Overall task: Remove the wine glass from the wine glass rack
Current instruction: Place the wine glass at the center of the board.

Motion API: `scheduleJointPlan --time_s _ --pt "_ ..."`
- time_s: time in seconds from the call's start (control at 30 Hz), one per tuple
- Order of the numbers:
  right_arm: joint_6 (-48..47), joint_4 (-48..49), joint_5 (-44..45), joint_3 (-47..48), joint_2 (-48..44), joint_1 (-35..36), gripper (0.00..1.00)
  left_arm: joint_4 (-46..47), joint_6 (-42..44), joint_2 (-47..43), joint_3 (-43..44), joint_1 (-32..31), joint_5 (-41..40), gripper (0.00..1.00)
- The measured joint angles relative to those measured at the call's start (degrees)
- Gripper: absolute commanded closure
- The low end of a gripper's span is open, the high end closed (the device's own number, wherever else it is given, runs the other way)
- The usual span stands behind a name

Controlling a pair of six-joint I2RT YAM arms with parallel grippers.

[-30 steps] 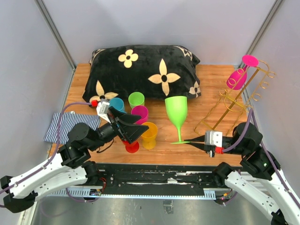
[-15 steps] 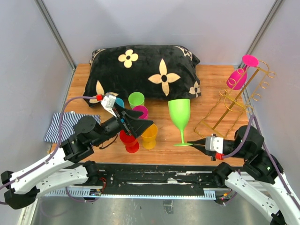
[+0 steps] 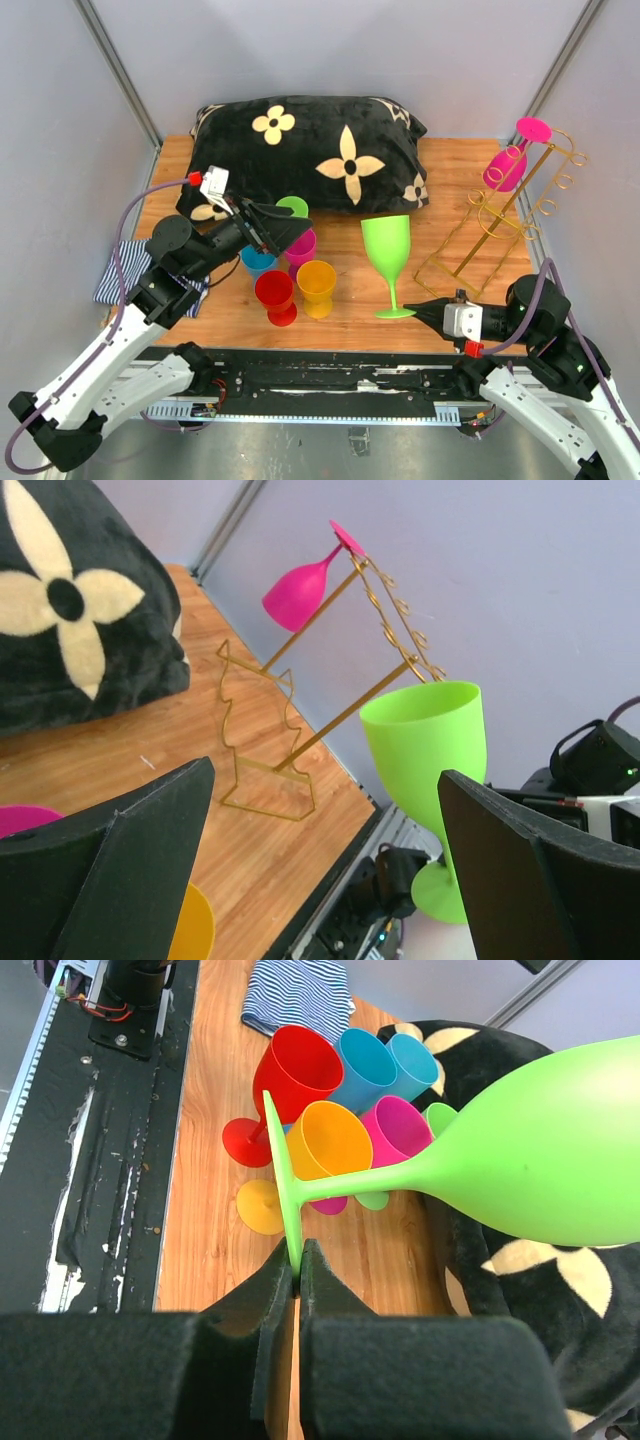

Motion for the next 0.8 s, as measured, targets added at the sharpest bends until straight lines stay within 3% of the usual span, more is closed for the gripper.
scheduleJointPlan --time_s 0.3,0.8 --pt "-2.1 -1.1 -0.1 0.0 -0.6 0.0 0.99 6.9 -5.7 4.5 0.0 9.4 11.9 0.00" --pt "-4.9 -1.6 -1.4 -0.9 -0.8 0.0 0.99 16.5 -10.7 7.1 -2.3 10.6 21.4 0.03"
